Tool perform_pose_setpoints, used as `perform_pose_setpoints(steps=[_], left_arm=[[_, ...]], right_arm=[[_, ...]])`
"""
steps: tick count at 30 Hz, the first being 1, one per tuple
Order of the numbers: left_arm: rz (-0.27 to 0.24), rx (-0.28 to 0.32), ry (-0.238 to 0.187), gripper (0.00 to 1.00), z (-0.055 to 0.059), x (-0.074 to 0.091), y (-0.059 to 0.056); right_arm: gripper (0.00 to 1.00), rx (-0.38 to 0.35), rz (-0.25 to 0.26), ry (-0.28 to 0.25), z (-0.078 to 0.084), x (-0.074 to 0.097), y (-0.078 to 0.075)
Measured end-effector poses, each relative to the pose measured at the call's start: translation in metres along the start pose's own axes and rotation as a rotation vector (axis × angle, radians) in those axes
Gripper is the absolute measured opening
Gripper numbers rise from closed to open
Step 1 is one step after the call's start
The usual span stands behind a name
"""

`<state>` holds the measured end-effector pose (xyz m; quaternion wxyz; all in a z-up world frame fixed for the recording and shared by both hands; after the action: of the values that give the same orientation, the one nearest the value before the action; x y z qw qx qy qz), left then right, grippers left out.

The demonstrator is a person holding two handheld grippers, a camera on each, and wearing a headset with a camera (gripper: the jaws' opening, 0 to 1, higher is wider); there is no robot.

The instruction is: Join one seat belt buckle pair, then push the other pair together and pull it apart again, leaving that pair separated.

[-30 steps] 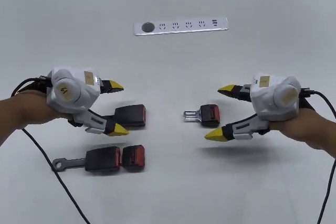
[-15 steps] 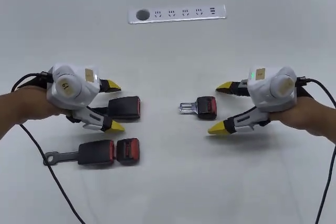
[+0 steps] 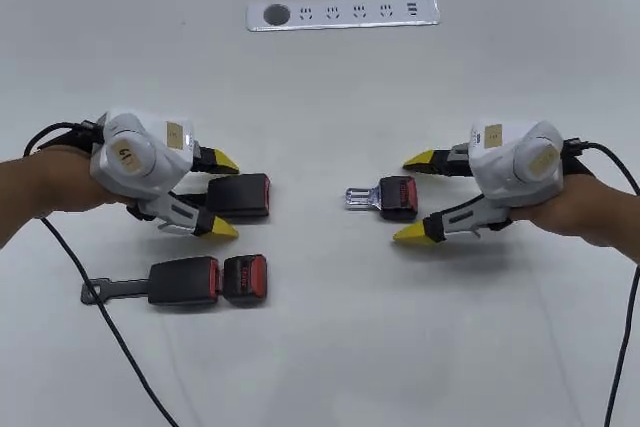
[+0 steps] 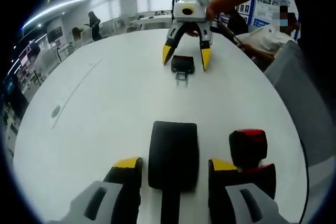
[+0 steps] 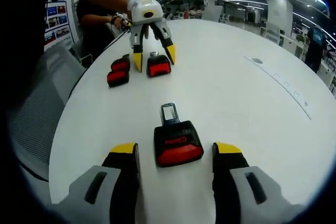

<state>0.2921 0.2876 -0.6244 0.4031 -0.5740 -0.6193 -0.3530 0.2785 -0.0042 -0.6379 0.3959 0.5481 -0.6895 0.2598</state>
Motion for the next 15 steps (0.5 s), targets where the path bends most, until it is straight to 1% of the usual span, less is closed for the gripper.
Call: perform_pose_setpoints(steps=[2,3,5,6,7,8,9,15], left_arm=[[0.008,-0.008,-0.006,0.49,-0.0003,-0.001,-0.0013],[0.009,-0.017,-0.007,0.48,0.0001,-0.0014,-0.001],[0.007,-0.013,-0.007,0.47,0.0008,-0.0016,0.0],[0.003,-0.007,-0.011,0.45,0.0011,-0.0015,0.0017],[-0.001,-0.001,-0.012,0.41,0.0014,-0.0014,0.0027],[-0.013,0.028,-0.019,0.36,0.0007,-0.0011,0.006],[-0.008,0.002,-0.011,0.35,0.0,-0.0004,0.006],[0.0,-0.004,-0.006,0.35,0.0007,-0.0005,0.0078]], right_arm=[[0.52,0.02,0.011,0.006,-0.0012,-0.0007,-0.0008],[0.5,0.021,0.011,0.005,-0.0021,-0.0014,-0.0014],[0.46,0.012,0.008,0.004,-0.004,-0.0016,0.0002],[0.42,0.031,0.021,0.013,-0.0045,-0.0016,0.0002],[0.36,0.04,0.019,0.022,-0.0046,-0.0029,0.0023],[0.35,0.058,0.029,0.039,-0.0023,-0.0013,0.001],[0.35,0.055,0.025,0.031,-0.0037,-0.0022,0.0011],[0.35,0.065,0.022,0.043,0.0006,-0.0023,0.0001]])
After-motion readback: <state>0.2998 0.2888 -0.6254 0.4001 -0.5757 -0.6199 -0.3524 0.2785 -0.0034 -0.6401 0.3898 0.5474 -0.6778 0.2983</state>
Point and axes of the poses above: the centre of the closed fingertips' face, and the gripper's own axes: x roughly backward along the fingers, y roughly to its left, z roughly out of its underside, the point moved 8 cm from there along x, roughly backward along the fingers, and after that the axes turned 14 degrees about y, right-handed, at the moved point
